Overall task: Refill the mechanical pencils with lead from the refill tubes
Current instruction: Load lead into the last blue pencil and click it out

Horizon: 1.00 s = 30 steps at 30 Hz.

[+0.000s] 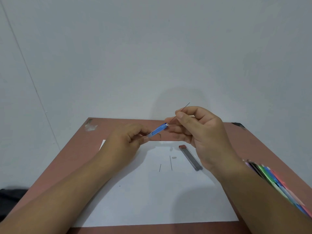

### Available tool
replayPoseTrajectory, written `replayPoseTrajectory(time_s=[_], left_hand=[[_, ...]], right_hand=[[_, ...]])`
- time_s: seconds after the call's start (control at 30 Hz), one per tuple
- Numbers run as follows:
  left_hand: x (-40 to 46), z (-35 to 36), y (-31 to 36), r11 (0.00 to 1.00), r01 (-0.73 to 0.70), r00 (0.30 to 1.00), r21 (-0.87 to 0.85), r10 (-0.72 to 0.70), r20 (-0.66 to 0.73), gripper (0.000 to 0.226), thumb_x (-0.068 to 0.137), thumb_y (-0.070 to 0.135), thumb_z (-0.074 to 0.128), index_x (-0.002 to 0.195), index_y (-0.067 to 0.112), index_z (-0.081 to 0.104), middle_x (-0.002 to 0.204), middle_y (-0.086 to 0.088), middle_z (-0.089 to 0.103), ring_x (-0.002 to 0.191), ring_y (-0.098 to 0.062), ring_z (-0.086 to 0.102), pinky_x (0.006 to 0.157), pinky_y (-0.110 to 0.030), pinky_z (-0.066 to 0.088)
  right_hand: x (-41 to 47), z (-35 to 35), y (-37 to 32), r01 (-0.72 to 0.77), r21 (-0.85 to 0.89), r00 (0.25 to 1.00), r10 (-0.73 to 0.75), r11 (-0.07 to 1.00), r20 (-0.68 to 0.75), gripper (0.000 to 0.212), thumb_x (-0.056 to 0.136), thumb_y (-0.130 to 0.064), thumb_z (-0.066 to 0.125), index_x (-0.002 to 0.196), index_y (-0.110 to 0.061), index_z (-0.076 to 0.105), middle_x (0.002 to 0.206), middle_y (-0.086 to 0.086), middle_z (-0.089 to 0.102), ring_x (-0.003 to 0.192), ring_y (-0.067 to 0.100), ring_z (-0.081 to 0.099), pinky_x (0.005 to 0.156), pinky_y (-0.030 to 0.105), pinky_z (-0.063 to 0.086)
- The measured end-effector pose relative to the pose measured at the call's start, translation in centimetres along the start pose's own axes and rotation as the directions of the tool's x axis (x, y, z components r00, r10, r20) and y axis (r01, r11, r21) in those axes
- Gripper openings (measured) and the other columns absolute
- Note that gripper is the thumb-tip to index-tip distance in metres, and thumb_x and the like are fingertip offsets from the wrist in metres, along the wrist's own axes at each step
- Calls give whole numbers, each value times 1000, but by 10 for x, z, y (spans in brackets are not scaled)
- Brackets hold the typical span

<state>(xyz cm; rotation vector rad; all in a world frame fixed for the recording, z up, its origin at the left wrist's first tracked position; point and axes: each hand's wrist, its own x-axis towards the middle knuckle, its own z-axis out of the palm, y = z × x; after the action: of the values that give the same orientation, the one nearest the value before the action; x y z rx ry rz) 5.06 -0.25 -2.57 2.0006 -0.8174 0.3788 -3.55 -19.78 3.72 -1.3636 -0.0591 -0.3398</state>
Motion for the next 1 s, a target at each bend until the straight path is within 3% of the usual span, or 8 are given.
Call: replayPoseTrajectory(time_s=[0.1,0.23,0.33,0.43,0.5,0.63,0.8,1.0], left_hand=[[-1,0,0,999,-19,1000,-44,19,-2,45,92,2,68,90,46,69,98,24,69,92,-5,64,77,-13,47],[0,2,-6,996,-78,997,-46,78,-9,23,92,7,68,99,28,75,100,16,72,94,-10,65,80,-22,50],[2,3,-7,993,-105,994,-62,104,-21,20,89,17,63,100,31,73,100,16,72,93,-11,66,80,-21,51],[2,4,-7,990,-131,991,-61,129,-36,26,88,18,63,106,35,68,102,18,71,96,-10,66,81,-20,51],[3,4,-8,984,-173,983,-35,171,-63,29,88,15,64,106,37,66,105,18,70,96,-9,66,81,-18,51],[4,2,-6,973,-228,971,-41,224,-80,31,88,10,66,106,35,68,104,16,71,96,-9,68,81,-18,52],[4,2,-8,970,-233,971,-71,228,-79,22,89,6,67,101,24,74,102,12,73,98,-15,69,82,-26,55],[3,2,-5,966,-230,972,-121,223,-69,17,91,7,64,103,15,74,106,4,74,103,-19,69,85,-31,57]], right_hand=[[-5,3,-2,36,51,998,-39,998,44,5,96,-1,61,97,2,65,88,20,77,73,28,77,64,31,62],[-8,4,0,121,-13,989,-120,993,81,5,94,0,63,96,2,68,90,22,76,83,36,76,74,39,63],[-8,3,2,185,-48,978,-179,982,107,6,92,0,65,96,3,69,89,23,76,84,38,76,78,42,63],[-11,4,4,284,-66,951,-272,957,145,8,88,-5,69,92,1,72,88,20,76,84,33,76,74,34,63],[-13,6,6,394,-113,911,-371,912,178,11,84,-11,72,90,-1,74,88,14,77,82,26,77,75,29,61],[-13,6,14,579,-215,811,-531,786,245,5,90,-7,73,94,-5,75,92,5,77,85,24,76,77,34,61],[-15,6,12,662,-305,749,-592,684,299,8,88,0,71,95,-1,76,90,2,78,86,13,75,76,21,57],[-16,6,11,760,-364,648,-670,539,362,10,86,1,73,95,0,77,94,2,77,90,10,74,77,20,57]])
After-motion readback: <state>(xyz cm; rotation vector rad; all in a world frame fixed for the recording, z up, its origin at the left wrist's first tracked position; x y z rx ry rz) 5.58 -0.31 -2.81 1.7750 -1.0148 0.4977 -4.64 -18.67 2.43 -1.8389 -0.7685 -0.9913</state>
